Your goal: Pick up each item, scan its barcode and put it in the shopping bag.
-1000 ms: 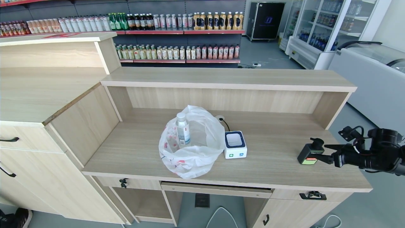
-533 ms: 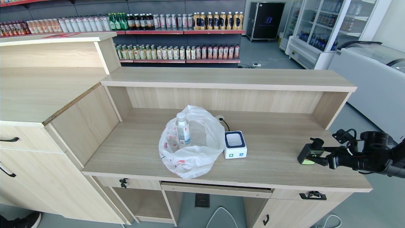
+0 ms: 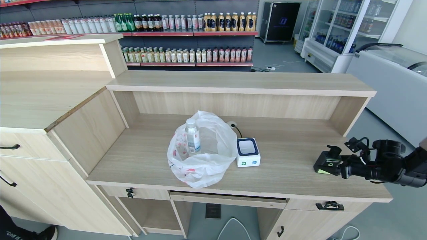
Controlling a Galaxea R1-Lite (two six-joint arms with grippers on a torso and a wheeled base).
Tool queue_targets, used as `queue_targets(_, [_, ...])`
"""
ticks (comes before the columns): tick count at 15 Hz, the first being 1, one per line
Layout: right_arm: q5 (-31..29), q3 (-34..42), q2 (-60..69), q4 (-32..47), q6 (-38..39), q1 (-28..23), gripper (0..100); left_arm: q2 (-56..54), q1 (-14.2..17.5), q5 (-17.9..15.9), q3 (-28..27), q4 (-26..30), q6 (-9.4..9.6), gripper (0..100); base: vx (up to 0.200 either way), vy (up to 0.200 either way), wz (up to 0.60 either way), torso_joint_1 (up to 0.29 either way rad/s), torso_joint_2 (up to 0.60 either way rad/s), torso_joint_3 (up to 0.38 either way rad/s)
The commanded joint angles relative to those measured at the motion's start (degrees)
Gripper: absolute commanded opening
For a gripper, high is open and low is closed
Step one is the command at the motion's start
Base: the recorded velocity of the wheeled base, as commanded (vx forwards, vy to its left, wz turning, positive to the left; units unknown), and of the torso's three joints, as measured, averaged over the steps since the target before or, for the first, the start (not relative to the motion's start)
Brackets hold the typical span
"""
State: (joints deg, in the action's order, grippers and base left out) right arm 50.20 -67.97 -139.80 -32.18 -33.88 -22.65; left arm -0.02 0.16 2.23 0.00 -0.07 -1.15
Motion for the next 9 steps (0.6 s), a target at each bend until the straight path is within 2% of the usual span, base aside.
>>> queue_targets(1, [0.1,0.1,-0.6,-0.1,0.0,0.2,100,0.0,0.0,0.0,0.0,0.0,0.0,100,0.0,0.0,0.0,0.0,0.0,0.0])
queue_targets(6, [2.0,1.2,-0.2,-0.2,0.0,0.3,100,0.0,0.0,0.1,0.0,0.0,0.0,100,0.0,0.0,0.0,0.0,0.0,0.0])
queue_targets(7, [2.0,1.3,-0.2,-0.2,0.0,0.3,0,0.0,0.0,0.0,0.0,0.0,0.0,100,0.0,0.0,0.0,0.0,0.0,0.0])
queue_targets(9, [2.0,1.0,-0.4,-0.7,0.0,0.9,0,0.0,0.0,0.0,0.0,0.0,0.0,100,0.0,0.0,0.0,0.0,0.0,0.0])
